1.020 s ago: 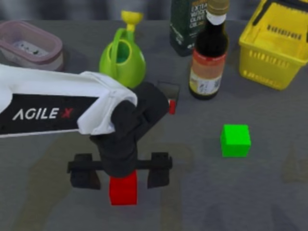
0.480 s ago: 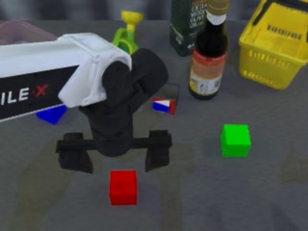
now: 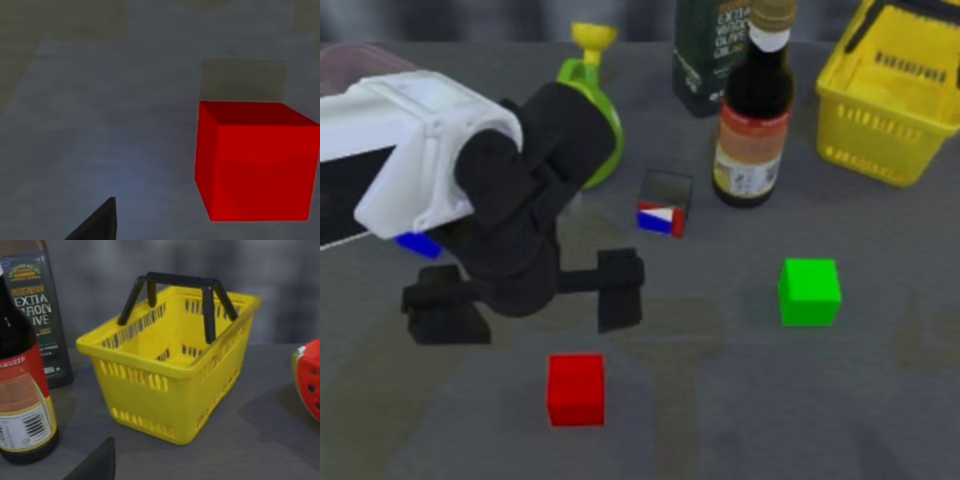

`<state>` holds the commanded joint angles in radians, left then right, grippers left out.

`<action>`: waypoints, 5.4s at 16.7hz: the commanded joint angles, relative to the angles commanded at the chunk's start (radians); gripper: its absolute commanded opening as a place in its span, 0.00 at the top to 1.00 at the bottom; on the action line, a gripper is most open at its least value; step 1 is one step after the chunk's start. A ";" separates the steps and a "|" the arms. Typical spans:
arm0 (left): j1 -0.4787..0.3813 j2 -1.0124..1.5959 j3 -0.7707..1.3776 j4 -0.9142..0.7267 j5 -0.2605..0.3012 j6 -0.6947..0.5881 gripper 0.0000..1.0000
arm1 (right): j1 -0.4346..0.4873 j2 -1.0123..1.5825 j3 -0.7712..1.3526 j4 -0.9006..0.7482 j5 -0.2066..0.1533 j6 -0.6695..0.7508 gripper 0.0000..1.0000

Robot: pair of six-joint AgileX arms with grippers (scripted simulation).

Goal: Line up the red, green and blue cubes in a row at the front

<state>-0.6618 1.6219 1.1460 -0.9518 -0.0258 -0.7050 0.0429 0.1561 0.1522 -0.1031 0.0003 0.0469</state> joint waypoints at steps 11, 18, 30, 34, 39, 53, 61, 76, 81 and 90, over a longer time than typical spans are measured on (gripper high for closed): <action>0.401 -0.837 -0.724 0.441 -0.004 0.294 0.00 | 0.231 1.088 0.791 -0.587 0.001 0.231 0.00; 0.612 -1.401 -1.075 0.770 0.015 0.577 0.00 | 0.359 1.676 1.242 -0.913 0.002 0.366 0.00; 0.682 -1.622 -1.146 0.952 0.026 0.705 0.00 | 0.401 1.875 1.423 -1.010 0.001 0.416 0.00; 0.682 -1.622 -1.146 0.952 0.026 0.705 0.00 | 0.404 1.917 1.352 -0.897 0.002 0.416 0.00; 0.682 -1.622 -1.146 0.952 0.026 0.705 0.00 | 0.407 1.981 1.257 -0.738 0.002 0.420 0.00; 0.682 -1.622 -1.146 0.952 0.026 0.705 0.00 | 0.408 1.983 1.255 -0.736 0.002 0.420 0.75; 0.682 -1.622 -1.146 0.952 0.026 0.705 0.00 | 0.408 1.983 1.255 -0.736 0.002 0.420 1.00; 0.682 -1.622 -1.146 0.952 0.026 0.705 0.00 | 0.414 1.882 1.404 -0.982 0.004 0.417 1.00; 0.682 -1.622 -1.146 0.952 0.026 0.705 0.00 | 0.448 1.888 1.411 -0.988 0.003 0.459 1.00; 0.682 -1.622 -1.146 0.952 0.026 0.705 0.00 | 0.827 1.869 1.453 -1.052 0.003 0.834 1.00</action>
<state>0.0200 0.0000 0.0000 0.0000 0.0000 0.0000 0.8701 2.0250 1.6057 -1.1550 0.0036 0.8810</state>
